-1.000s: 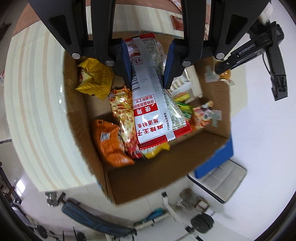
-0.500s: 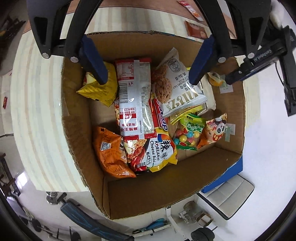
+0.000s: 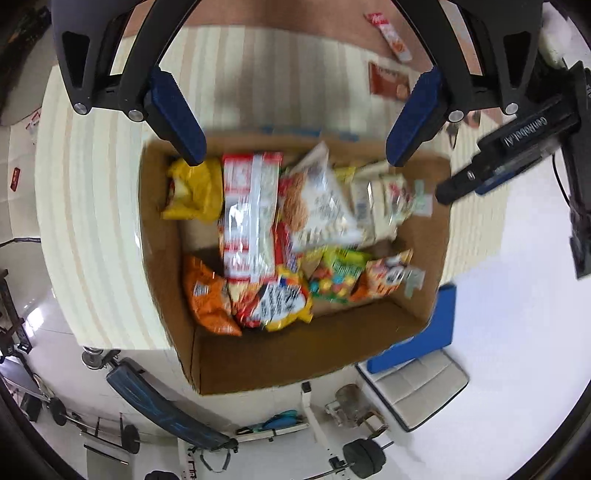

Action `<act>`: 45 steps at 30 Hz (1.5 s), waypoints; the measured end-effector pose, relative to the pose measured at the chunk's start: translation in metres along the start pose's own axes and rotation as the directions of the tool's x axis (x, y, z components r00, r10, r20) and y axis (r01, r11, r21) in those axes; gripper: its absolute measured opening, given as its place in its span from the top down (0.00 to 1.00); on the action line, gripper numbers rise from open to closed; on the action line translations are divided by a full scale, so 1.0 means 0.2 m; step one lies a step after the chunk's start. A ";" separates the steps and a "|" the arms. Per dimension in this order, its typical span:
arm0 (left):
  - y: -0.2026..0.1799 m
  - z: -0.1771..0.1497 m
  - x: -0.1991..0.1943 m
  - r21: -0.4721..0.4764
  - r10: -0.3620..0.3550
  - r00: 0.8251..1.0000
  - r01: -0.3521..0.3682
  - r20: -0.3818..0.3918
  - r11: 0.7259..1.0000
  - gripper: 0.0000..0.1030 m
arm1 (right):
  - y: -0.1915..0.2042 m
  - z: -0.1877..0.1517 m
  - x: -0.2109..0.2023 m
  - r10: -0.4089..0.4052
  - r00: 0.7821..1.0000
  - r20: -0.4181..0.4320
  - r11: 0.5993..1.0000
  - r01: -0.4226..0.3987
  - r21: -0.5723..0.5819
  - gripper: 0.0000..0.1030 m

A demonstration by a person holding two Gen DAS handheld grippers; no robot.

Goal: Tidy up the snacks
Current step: 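Move both tools down toward the snacks on the floor, then grasp the silver spicy strip pouch with the left tool while the right tool grasps the red packet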

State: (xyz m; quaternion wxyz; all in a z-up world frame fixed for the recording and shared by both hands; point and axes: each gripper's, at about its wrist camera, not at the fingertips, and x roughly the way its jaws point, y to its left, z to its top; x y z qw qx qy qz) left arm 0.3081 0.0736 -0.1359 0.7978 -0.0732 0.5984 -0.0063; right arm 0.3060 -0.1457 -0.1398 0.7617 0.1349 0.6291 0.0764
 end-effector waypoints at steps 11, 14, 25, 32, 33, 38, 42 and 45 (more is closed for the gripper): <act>0.25 -0.76 -0.02 -0.117 0.039 0.980 -0.063 -0.196 0.991 0.11 | -0.08 -0.79 0.18 0.080 0.930 -0.358 0.996 -0.058 0.073 0.03; 0.31 -0.99 0.06 -0.126 0.048 0.955 -0.089 -0.293 0.988 0.11 | -0.20 -1.07 0.32 0.135 0.862 -0.489 0.979 -0.041 0.199 0.03; 0.51 -1.44 0.22 -0.237 0.025 0.898 -0.142 -0.439 0.961 0.11 | -0.44 -1.59 0.56 0.226 0.749 -0.622 0.915 0.055 0.399 0.18; 0.66 -1.47 0.25 -0.358 -0.046 0.900 -0.125 -0.433 0.925 0.11 | -0.50 -1.66 0.61 0.252 0.764 -0.593 0.877 0.078 0.474 0.70; 0.69 -1.47 0.26 -0.386 -0.064 0.902 -0.119 -0.428 0.915 0.11 | -0.50 -1.65 0.59 0.239 0.775 -0.585 0.884 0.076 0.462 0.70; 0.80 -1.46 0.33 -0.468 -0.114 0.899 -0.108 -0.422 0.877 0.11 | -0.41 -1.55 0.56 0.191 0.816 -0.545 0.914 0.055 0.403 0.70; 0.81 -1.44 0.42 -0.466 -0.127 0.890 -0.104 -0.438 0.878 0.11 | -0.33 -1.46 0.56 0.141 0.838 -0.526 0.945 0.044 0.323 0.70; 0.81 -1.42 0.48 -0.447 -0.118 0.884 -0.110 -0.453 0.888 0.11 | -0.28 -1.42 0.57 0.126 0.843 -0.523 0.955 0.040 0.294 0.70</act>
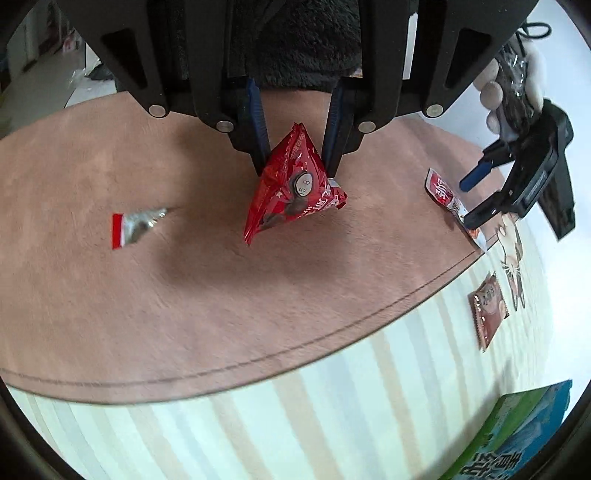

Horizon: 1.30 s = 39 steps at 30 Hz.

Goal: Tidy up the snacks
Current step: 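Grasp the silver spicy strip pouch with the left tool while the right tool grasps the red packet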

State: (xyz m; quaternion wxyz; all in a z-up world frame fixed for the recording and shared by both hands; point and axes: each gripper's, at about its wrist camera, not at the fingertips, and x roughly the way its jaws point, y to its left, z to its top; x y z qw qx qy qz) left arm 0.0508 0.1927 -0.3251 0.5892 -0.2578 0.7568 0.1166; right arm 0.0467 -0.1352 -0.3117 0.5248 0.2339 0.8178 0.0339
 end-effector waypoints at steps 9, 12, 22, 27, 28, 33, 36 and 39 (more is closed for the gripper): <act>0.02 0.03 -0.07 0.065 0.028 0.995 -0.034 0.093 0.997 0.60 | 0.10 -0.02 -0.03 -0.002 1.000 0.016 0.999 0.003 -0.052 0.70; -0.05 0.01 -0.10 0.090 0.040 0.994 -0.049 0.102 0.995 0.65 | 0.12 -0.02 -0.04 0.001 1.000 0.022 0.999 0.000 -0.055 0.70; -0.05 0.03 -0.19 0.106 0.011 0.998 -0.018 0.059 0.994 0.67 | 0.19 0.02 -0.13 0.012 0.998 0.061 0.994 -0.005 -0.107 0.70; 0.08 0.05 -0.10 0.066 0.028 0.999 -0.029 0.029 0.997 0.38 | 0.20 0.03 -0.14 0.031 0.998 0.059 0.994 -0.024 -0.109 0.70; 0.08 0.05 -0.09 0.069 0.043 0.999 -0.045 0.030 0.997 0.35 | 0.20 0.03 -0.14 0.032 0.998 0.055 0.994 -0.026 -0.108 0.70; 0.06 0.01 -0.05 0.111 0.075 0.996 -0.080 0.049 0.991 0.25 | 0.20 0.04 -0.13 0.036 0.998 0.043 0.994 -0.031 -0.104 0.70; 0.01 -0.04 -0.07 0.133 0.078 0.992 -0.091 0.096 0.987 0.55 | 0.20 0.04 -0.13 0.031 0.999 0.045 0.994 -0.026 -0.108 0.70; -0.02 -0.11 -0.09 0.144 0.052 0.994 -0.066 0.100 0.987 0.63 | 0.20 0.05 -0.15 0.028 0.998 0.056 0.994 -0.022 -0.111 0.70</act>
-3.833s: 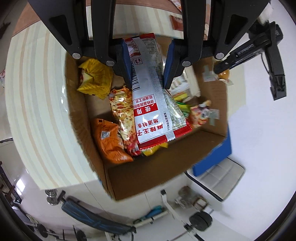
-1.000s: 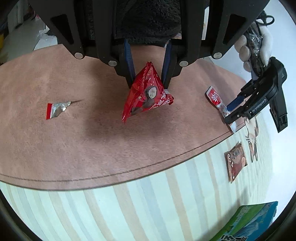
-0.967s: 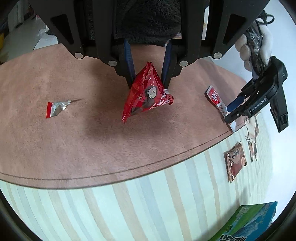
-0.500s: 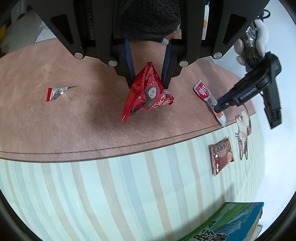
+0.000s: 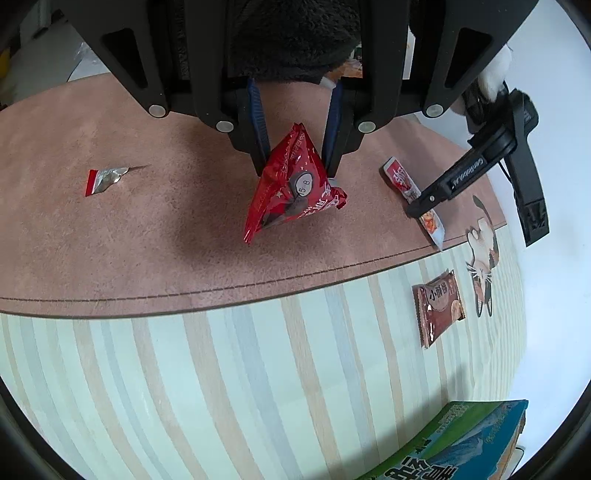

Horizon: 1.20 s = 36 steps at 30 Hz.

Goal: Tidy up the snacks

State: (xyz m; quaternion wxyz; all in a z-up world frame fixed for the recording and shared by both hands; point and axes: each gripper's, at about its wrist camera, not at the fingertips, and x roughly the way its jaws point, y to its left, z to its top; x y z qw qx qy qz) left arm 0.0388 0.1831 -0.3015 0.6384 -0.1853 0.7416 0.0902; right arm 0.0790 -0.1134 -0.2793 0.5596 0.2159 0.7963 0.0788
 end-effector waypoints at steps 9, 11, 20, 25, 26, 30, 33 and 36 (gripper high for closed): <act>-0.21 -0.04 -0.12 0.018 -0.034 0.999 0.034 0.005 0.999 0.84 | 0.02 0.03 -0.04 -0.004 1.000 0.029 1.000 0.004 -0.014 0.70; -0.22 -0.03 -0.10 -0.013 -0.068 0.998 0.068 -0.014 0.998 0.83 | 0.03 0.04 -0.05 0.001 1.000 0.032 1.000 0.000 -0.014 0.70; -0.03 0.07 -0.06 -0.097 -0.127 0.992 0.125 -0.015 0.987 0.71 | 0.03 0.07 -0.06 0.028 1.000 0.010 1.000 -0.028 -0.013 0.70; 0.05 0.14 -0.07 -0.163 -0.167 0.986 0.163 -0.007 0.973 0.68 | 0.05 0.08 -0.05 0.030 1.000 0.001 0.999 -0.030 -0.025 0.70; 0.05 0.14 -0.07 -0.158 -0.182 0.983 0.178 -0.010 0.971 0.63 | 0.05 0.08 -0.05 0.033 0.999 0.000 0.999 -0.033 -0.026 0.70; 0.05 0.18 -0.03 -0.090 -0.336 0.941 0.331 -0.046 0.939 0.00 | 0.05 0.09 -0.04 0.037 0.999 -0.004 0.999 -0.037 -0.021 0.70; 0.00 0.18 -0.03 -0.062 -0.291 0.957 0.289 -0.017 0.955 0.00 | 0.05 0.09 -0.03 0.036 0.999 -0.014 0.999 -0.036 -0.024 0.70; -0.04 0.17 -0.01 -0.005 -0.258 0.965 0.258 -0.057 0.966 0.00 | 0.06 0.09 -0.03 0.040 0.999 -0.019 0.999 -0.040 -0.027 0.70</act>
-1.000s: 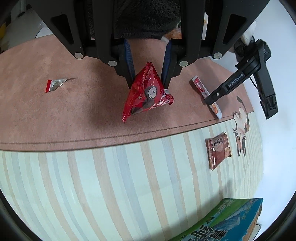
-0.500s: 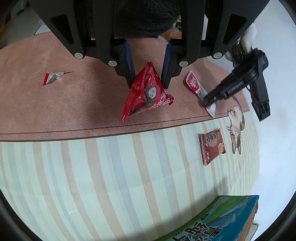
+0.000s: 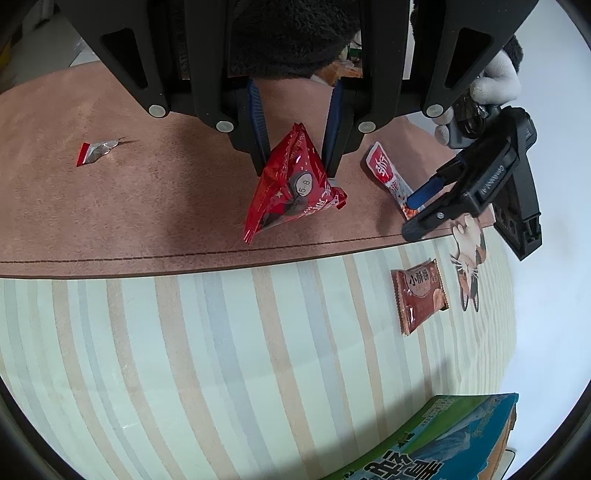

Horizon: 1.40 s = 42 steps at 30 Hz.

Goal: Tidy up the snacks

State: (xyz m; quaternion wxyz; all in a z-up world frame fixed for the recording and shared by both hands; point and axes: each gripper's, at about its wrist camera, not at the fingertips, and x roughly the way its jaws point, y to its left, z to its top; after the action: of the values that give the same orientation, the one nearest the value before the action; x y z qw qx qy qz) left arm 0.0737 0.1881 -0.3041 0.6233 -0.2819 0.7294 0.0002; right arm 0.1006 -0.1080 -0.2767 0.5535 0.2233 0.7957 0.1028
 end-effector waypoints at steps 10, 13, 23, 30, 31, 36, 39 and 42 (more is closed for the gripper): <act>0.11 -0.13 -0.05 -0.150 0.183 0.983 -0.179 0.015 0.972 0.00 | 0.01 0.00 -0.01 0.000 1.000 0.010 1.000 0.000 -0.029 0.70; 0.22 -0.15 0.02 -0.301 0.107 0.993 -0.117 -0.052 0.946 0.00 | 0.00 0.00 0.00 -0.004 1.000 0.000 1.000 0.004 -0.025 0.70; 0.44 -0.18 0.00 -0.551 0.006 0.999 -0.029 -0.043 0.834 0.00 | 0.00 0.00 0.01 0.007 1.000 0.006 1.000 -0.006 -0.010 0.70; 0.56 -0.20 -0.08 -0.631 0.025 0.999 -0.037 -0.027 0.775 0.23 | -0.01 0.00 0.00 0.007 1.000 0.017 1.000 -0.007 -0.002 0.70; 0.56 -0.21 -0.12 -0.613 0.042 0.999 -0.052 -0.031 0.788 0.30 | -0.01 0.00 0.00 0.008 1.000 0.019 1.000 -0.008 -0.003 0.70; 0.40 -0.15 -0.14 -0.461 0.073 0.997 -0.078 -0.030 0.884 0.81 | -0.01 0.00 -0.02 0.014 0.999 0.033 1.000 -0.014 -0.002 0.70; 0.33 -0.13 -0.14 -0.367 0.120 0.993 -0.115 -0.007 0.923 0.95 | 0.00 0.00 -0.02 0.019 0.999 0.035 1.000 -0.019 -0.004 0.70; 0.29 -0.12 -0.15 -0.319 0.132 0.991 -0.125 0.000 0.939 0.96 | 0.00 0.00 -0.04 0.017 0.999 0.042 1.000 -0.017 -0.009 0.70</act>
State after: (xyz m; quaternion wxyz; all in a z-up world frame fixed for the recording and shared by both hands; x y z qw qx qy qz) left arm 0.0301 0.2408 -0.2912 0.5760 -0.3308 0.7299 0.1616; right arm 0.1033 -0.1118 -0.2711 0.5702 0.2299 0.7815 0.1064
